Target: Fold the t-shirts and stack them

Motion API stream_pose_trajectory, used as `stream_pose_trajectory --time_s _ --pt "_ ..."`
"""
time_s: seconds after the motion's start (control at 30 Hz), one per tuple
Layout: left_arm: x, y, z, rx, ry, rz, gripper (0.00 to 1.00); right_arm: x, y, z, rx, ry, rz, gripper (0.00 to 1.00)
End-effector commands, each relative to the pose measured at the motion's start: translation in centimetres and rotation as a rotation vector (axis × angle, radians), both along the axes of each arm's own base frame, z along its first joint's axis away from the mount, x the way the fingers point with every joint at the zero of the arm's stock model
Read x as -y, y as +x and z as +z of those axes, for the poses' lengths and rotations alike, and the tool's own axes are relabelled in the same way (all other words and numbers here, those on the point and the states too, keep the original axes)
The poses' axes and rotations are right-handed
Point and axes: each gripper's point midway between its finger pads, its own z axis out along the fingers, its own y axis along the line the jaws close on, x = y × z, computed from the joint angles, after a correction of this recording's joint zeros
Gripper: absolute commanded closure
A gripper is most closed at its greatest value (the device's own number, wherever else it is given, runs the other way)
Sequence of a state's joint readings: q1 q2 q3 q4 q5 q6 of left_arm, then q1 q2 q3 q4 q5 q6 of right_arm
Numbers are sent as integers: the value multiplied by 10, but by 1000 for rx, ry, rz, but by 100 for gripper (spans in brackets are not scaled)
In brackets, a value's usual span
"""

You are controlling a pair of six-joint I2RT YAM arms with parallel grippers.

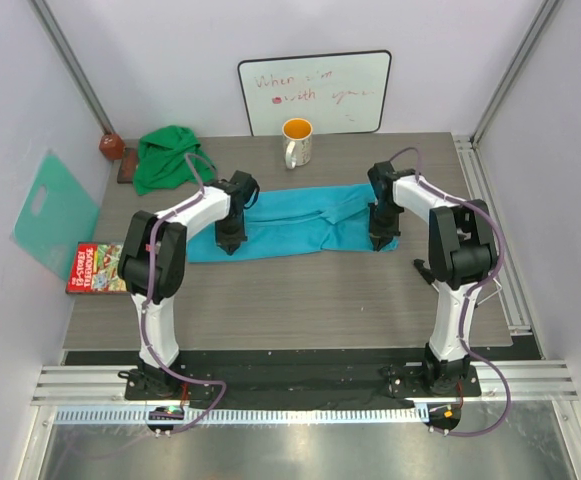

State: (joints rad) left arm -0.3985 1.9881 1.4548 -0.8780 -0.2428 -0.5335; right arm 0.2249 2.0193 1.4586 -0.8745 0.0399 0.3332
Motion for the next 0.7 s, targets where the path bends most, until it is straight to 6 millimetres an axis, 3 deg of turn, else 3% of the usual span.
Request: stream_pose_trajectory --time_s 0.0,0.4,0.67 --pt "-5 -3 -8 -8 35 -18 100 8 12 -9 18 -54 -8 92" --pt "-16 -14 -21 -46 81 -30 100 20 13 -3 7 -101 -13 99" --pt "-21 -19 -38 -72 1 64 100 26 13 0 -2 -94 -29 99"
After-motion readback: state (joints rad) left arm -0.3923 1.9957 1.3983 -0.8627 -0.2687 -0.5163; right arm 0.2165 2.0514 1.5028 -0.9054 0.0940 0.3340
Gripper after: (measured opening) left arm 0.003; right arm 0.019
